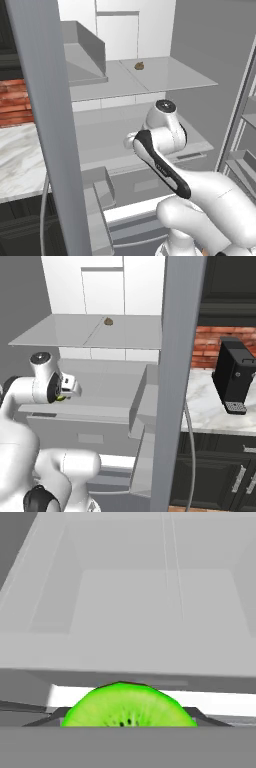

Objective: Pick up the kiwi and tangerine from the fridge and place one fruit on each plate on the dining counter.

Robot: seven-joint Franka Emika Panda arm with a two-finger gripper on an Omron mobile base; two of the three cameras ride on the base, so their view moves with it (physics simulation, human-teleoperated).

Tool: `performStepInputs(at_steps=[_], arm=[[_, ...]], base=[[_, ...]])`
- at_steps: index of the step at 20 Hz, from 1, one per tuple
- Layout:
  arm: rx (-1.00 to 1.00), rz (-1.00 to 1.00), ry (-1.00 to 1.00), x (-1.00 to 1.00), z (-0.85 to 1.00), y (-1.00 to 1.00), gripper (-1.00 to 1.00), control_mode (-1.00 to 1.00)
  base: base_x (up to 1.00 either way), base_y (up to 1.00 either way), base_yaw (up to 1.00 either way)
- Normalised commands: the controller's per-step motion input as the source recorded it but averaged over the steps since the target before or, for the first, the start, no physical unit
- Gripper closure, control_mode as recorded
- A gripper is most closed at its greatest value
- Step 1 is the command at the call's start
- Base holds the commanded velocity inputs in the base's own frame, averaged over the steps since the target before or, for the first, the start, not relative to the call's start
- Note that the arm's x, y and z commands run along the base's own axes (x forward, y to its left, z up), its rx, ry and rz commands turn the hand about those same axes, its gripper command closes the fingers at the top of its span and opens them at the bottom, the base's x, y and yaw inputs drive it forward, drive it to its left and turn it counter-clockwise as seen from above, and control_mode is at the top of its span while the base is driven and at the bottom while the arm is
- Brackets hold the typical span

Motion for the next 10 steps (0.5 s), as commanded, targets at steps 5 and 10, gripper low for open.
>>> performStepInputs(at_steps=[5, 10], arm=[[0.00, 0.00, 0.16, -1.00, 1.00, -0.12, 1.00, -1.00], [0.00, -0.02, 0.14, -0.81, 0.74, -0.49, 1.00, -1.00]], base=[[0.00, 0.00, 0.00], [0.00, 0.00, 0.00]])
